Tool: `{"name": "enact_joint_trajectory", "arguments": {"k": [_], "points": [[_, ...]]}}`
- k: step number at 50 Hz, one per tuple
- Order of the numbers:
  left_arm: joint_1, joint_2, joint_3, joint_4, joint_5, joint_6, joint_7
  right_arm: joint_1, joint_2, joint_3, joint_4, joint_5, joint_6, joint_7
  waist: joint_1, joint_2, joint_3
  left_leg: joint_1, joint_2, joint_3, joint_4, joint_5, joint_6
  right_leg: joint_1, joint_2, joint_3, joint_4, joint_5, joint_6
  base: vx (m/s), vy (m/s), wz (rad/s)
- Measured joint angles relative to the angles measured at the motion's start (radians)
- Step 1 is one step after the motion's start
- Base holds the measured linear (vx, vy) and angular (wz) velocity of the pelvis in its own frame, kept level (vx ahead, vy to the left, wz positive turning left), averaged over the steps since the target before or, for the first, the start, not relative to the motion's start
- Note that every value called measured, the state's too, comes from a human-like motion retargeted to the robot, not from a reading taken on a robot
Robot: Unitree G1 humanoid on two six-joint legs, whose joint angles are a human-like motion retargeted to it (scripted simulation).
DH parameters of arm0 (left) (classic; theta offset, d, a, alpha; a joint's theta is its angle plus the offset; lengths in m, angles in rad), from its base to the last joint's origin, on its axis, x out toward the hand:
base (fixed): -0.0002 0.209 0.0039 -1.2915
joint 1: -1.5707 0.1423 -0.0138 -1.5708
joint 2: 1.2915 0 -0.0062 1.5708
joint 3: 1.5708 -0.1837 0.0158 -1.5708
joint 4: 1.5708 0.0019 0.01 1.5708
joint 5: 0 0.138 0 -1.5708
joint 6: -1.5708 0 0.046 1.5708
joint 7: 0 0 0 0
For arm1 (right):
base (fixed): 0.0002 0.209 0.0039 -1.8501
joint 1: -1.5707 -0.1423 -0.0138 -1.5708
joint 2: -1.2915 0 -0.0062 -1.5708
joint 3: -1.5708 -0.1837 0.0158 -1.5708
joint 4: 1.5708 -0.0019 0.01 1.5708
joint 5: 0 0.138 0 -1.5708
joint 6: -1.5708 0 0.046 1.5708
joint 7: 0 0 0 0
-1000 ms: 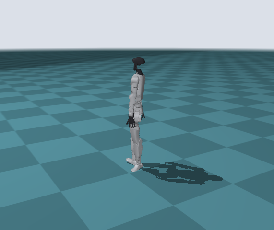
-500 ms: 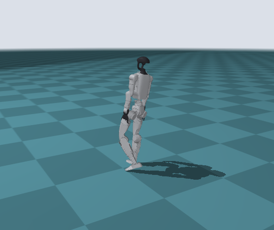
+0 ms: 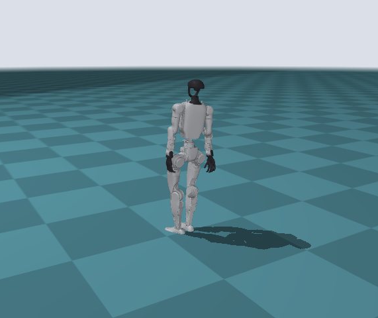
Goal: In place motions
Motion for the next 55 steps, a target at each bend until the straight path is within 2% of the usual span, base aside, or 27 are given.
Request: {"name": "enact_joint_trajectory", "arguments": {"k": [5, 8, 15, 18, 22, 25, 31, 35, 38, 40, 42, 44, 47, 51, 55], "points": [[0.016, 0.014, 0.006, -0.043, 0.002, -0.004, -0.035, -0.007, 0.007, 0.01, 0.005, 0.02, 0.004, -0.017, -0.024, 0.017, -0.004, -0.02, 0.013, -0.013, 0.005, 0.008, -0.006, -0.008, 0.008, -0.028, -0.006, 0.011, -0.008, -0.02, -0.09, 0.07], [0.006, 0.028, -0.007, -0.069, 0.027, 0.0, -0.04, -0.014, 0.012, 0.017, -0.001, 0.049, 0.001, -0.005, 0.003, 0.006, 0.011, -0.036, 0.009, -0.027, 0.022, 0.016, -0.004, 0.001, -0.002, -0.054, -0.01, 0.014, -0.015, -0.05, -0.12, 0.29], [-0.051, 0.019, -0.049, -0.128, 0.013, -0.009, -0.054, -0.024, 0.0, 0.007, -0.044, 0.035, -0.012, 0.032, 0.07, -0.035, 0.056, -0.119, -0.065, -0.193, 0.077, 0.047, 0.003, 0.041, -0.057, -0.219, -0.043, -0.014, -0.012, -0.02, -0.16, 1.43], [-0.061, 0.002, -0.061, -0.147, 0.001, -0.017, -0.062, -0.025, -0.027, 0.008, -0.049, 0.009, -0.013, 0.037, 0.102, -0.046, 0.064, -0.147, -0.1, -0.236, 0.085, 0.029, 0.015, 0.052, -0.086, -0.32, -0.054, -0.035, 0.001, 0.11, -0.18, 2.17], [-0.042, -0.003, -0.068, -0.161, 0.001, -0.036, -0.059, -0.03, -0.068, 0.013, -0.039, -0.021, -0.001, 0.032, 0.15, -0.062, 0.074, -0.154, -0.089, -0.137, 0.07, -0.017, 0.02, 0.07, -0.124, -0.443, -0.066, -0.062, 0.024, 0.23, -0.18, 2.22], [-0.019, 0.012, -0.06, -0.145, 0.014, -0.037, -0.043, -0.037, -0.094, 0.008, -0.036, -0.039, 0.015, 0.024, 0.165, -0.071, 0.073, -0.149, -0.054, 0.016, 0.059, -0.049, 0.023, 0.081, -0.15, -0.544, -0.071, -0.083, 0.045, 0.24, -0.14, 2.4], [0.031, 0.054, 0.016, -0.057, 0.009, -0.009, 0.018, -0.039, -0.118, -0.023, -0.081, -0.043, 0.018, -0.001, 0.177, -0.089, 0.052, -0.093, 0.018, 0.364, 0.027, -0.081, -0.015, 0.098, -0.203, -0.735, -0.058, -0.114, 0.1, 0.32, -0.13, 2.25], [0.071, 0.081, 0.074, -0.018, -0.029, -0.003, 0.027, -0.061, -0.11, -0.038, -0.12, -0.037, 0.003, 0.008, 0.163, -0.099, 0.031, -0.054, 0.045, 0.496, 0.035, -0.087, -0.008, 0.102, -0.231, -0.845, -0.034, -0.122, 0.136, 0.37, -0.13, 1.8], [0.117, 0.087, 0.116, -0.012, -0.049, -0.006, 0.021, -0.094, -0.093, -0.041, -0.14, -0.02, 0.002, 0.025, 0.159, -0.108, 0.023, -0.024, 0.067, 0.531, 0.055, -0.06, 0.004, 0.108, -0.25, -0.892, -0.011, -0.12, 0.156, 0.42, -0.12, 1.14], [0.145, 0.084, 0.141, -0.006, -0.058, -0.008, 0.025, -0.118, -0.077, -0.04, -0.155, 0.0, 0.002, 0.035, 0.167, -0.108, 0.023, -0.003, 0.079, 0.526, 0.047, 0.01, 0.01, 0.118, -0.254, -0.909, -0.001, -0.117, 0.163, 0.42, -0.08, 0.51], [0.17, 0.073, 0.164, 0.006, -0.064, -0.008, 0.032, -0.141, -0.058, -0.041, -0.174, 0.023, -0.003, 0.042, 0.191, -0.088, 0.019, 0.017, 0.079, 0.5, -0.003, 0.032, -0.042, 0.129, -0.232, -0.915, 0.007, -0.115, 0.167, 0.43, -0.05, 0.11], [0.19, 0.053, 0.185, 0.024, -0.068, -0.006, 0.035, -0.154, -0.038, -0.039, -0.198, 0.043, -0.012, 0.05, 0.2, -0.081, 0.008, 0.016, 0.042, 0.471, -0.039, 0.019, -0.004, 0.136, -0.236, -0.92, 0.014, -0.103, 0.173, 0.38, -0.03, 0.15], [0.2, 0.025, 0.216, 0.051, -0.078, 0.0, 0.038, -0.161, 0.005, -0.021, -0.243, 0.08, -0.032, 0.057, 0.208, -0.076, 0.002, 0.02, 0.012, 0.448, -0.074, 0.02, 0.021, 0.147, -0.241, -0.926, 0.019, -0.081, 0.173, 0.39, -0.07, 0.15], [0.196, 0.003, 0.224, 0.034, -0.074, -0.007, 0.03, -0.167, 0.034, 0.013, -0.281, 0.122, -0.072, 0.091, 0.218, -0.079, 0.008, 0.032, -0.024, 0.397, -0.102, 0.01, 0.024, 0.17, -0.252, -0.956, 0.018, -0.054, 0.18, 0.28, -0.07, 0.37], [0.173, 0.002, 0.202, 0.008, -0.056, -0.008, 0.013, -0.158, 0.044, 0.04, -0.298, 0.065, -0.098, 0.106, 0.217, -0.062, -0.004, 0.025, -0.032, 0.35, -0.115, -0.003, 0.029, 0.179, -0.269, -0.999, 0.071, -0.008, 0.182, 0.28, -0.11, 0.59]]}}
